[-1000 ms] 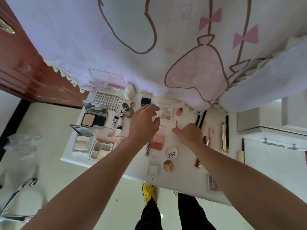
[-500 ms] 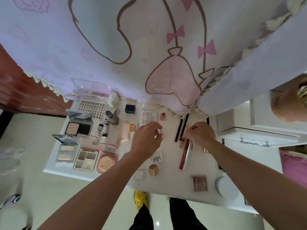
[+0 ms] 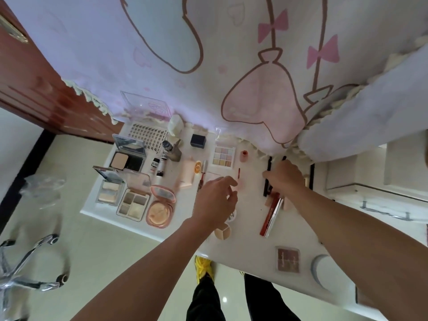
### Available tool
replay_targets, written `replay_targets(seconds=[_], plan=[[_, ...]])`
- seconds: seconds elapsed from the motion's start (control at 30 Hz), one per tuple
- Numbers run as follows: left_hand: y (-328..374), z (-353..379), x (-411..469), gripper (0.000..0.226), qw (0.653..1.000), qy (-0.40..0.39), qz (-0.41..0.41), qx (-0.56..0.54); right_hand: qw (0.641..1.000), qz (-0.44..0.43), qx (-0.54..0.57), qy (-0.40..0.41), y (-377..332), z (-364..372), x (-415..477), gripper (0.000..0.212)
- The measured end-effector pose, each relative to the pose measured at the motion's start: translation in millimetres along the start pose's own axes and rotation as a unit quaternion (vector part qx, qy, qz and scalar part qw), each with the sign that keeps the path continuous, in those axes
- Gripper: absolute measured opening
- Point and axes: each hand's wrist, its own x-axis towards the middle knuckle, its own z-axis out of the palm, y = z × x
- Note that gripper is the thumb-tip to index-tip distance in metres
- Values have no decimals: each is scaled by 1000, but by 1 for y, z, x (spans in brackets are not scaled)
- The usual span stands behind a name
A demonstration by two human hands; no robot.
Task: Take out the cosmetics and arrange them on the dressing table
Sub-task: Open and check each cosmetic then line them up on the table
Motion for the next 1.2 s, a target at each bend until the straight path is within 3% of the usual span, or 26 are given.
replay_targets(seconds=[0.17, 0.37, 0.53, 0.73, 0.93, 1.07, 1.2], plan=[[1, -10, 1, 21, 1000, 8, 7, 7, 996, -44, 72, -15, 13, -18, -26, 34], [12, -38, 12, 20, 1000, 6, 21, -4, 980, -119, 145, -70, 25, -54, -81, 17], [31, -66, 22, 19, 996, -9, 46, -77, 950, -188, 223, -110, 9, -84, -131, 6], [44, -90, 14, 14, 966, -151, 55, -200, 929, -220, 280, -97, -14, -99, -173, 9], [35, -115, 3, 7, 925, -143, 30, -351, 904, -200, 374, -54, -14, -108, -194, 19], [30, -123, -9, 10, 945, -175, 69, -269, 898, -212, 383, -44, -18, -106, -207, 32], [31, -127, -19, 14, 953, -176, 106, -224, 885, -202, 419, -21, -30, -101, -214, 31]])
